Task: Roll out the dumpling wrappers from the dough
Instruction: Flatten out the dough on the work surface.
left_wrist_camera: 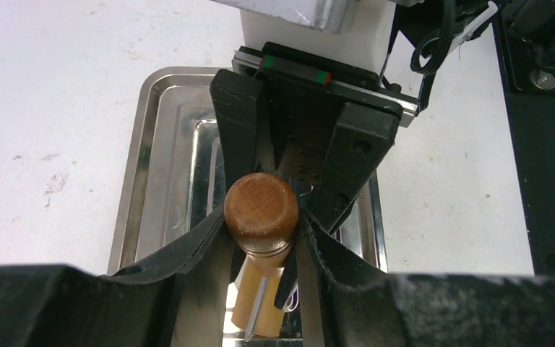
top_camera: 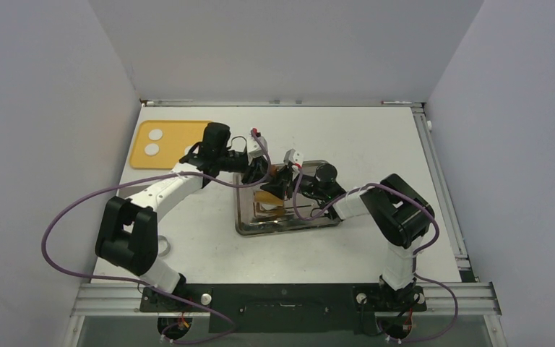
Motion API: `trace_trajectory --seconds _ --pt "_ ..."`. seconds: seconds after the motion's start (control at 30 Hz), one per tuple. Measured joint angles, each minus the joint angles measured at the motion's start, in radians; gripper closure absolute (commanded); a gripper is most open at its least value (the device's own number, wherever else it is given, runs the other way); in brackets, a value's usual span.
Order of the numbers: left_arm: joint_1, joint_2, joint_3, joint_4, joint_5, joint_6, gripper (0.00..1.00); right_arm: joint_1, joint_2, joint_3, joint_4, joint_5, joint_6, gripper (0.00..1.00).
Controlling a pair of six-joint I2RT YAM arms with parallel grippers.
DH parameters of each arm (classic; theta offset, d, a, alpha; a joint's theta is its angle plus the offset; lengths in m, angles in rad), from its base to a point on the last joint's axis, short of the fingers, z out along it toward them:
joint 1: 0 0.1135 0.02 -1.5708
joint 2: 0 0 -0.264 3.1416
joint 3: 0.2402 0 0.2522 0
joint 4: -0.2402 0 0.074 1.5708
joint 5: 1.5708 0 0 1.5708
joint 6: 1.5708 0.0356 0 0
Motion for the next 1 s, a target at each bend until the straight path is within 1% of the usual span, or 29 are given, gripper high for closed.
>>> trace_trajectory --seconds 0.03,0.07,0.1,0.17,0.2,0.23,0.27,0.33,0.43,0.5,0.53,0.73,0.83,0.9,0.97,1.0 --pt "0.005 -0.002 -0.004 -0.002 0.006 -0.008 1.0 0.002 0.002 0.001 -0.001 0.0 -0.006 0.92" --pt "0.007 -0.002 -0.006 -0.001 0.01 -0.01 0.93 0.002 0.005 0.002 0.0 -0.002 -0.01 0.92" --pt "0.008 -0.002 -0.006 0.002 0.011 -0.011 0.81 0.001 0.005 0.004 -0.003 -0.005 -0.012 0.92" --pt "0.009 -0.002 -0.006 0.002 0.016 -0.012 0.65 0.001 0.005 0.006 -0.008 -0.009 -0.021 0.92" --pt "0.01 -0.001 -0.006 0.003 0.018 -0.014 0.55 0.0 0.005 0.008 -0.012 -0.011 -0.028 0.92" --pt "0.01 -0.001 -0.008 0.007 0.019 -0.021 0.5 0.0 0.005 0.01 -0.015 -0.015 -0.035 0.92" --pt "0.01 -0.001 -0.012 0.02 0.013 -0.027 0.47 0.0 0.005 0.011 -0.019 -0.024 -0.045 0.92" --pt "0.018 -0.001 -0.027 0.062 0.006 -0.059 0.47 0.001 0.005 0.015 -0.027 -0.037 -0.069 0.92" --pt "0.022 0.0 -0.056 0.14 0.008 -0.12 0.55 0.001 0.005 0.021 -0.039 -0.046 -0.081 0.92" --pt "0.022 0.011 -0.057 0.17 0.018 -0.152 0.56 -0.001 0.005 0.028 -0.051 -0.05 -0.084 0.92" --pt "0.022 0.018 -0.054 0.176 0.024 -0.162 0.55 -0.003 0.005 0.029 -0.054 -0.05 -0.084 0.92" --pt "0.024 0.052 -0.029 0.192 0.058 -0.177 0.47 -0.013 0.006 0.033 -0.059 -0.065 -0.08 0.92" --pt "0.024 0.053 -0.04 0.226 0.063 -0.187 0.46 -0.015 0.012 0.033 -0.043 -0.076 -0.072 0.92" --pt "0.03 0.052 -0.074 0.308 0.081 -0.227 0.45 -0.018 0.022 0.033 -0.021 -0.089 -0.061 0.92" --pt "0.04 0.052 -0.127 0.442 0.101 -0.3 0.43 -0.019 0.037 0.033 0.016 -0.102 -0.045 0.92" --pt "0.05 0.052 -0.174 0.563 0.117 -0.362 0.43 -0.019 0.044 0.034 0.032 -0.106 -0.038 0.92"
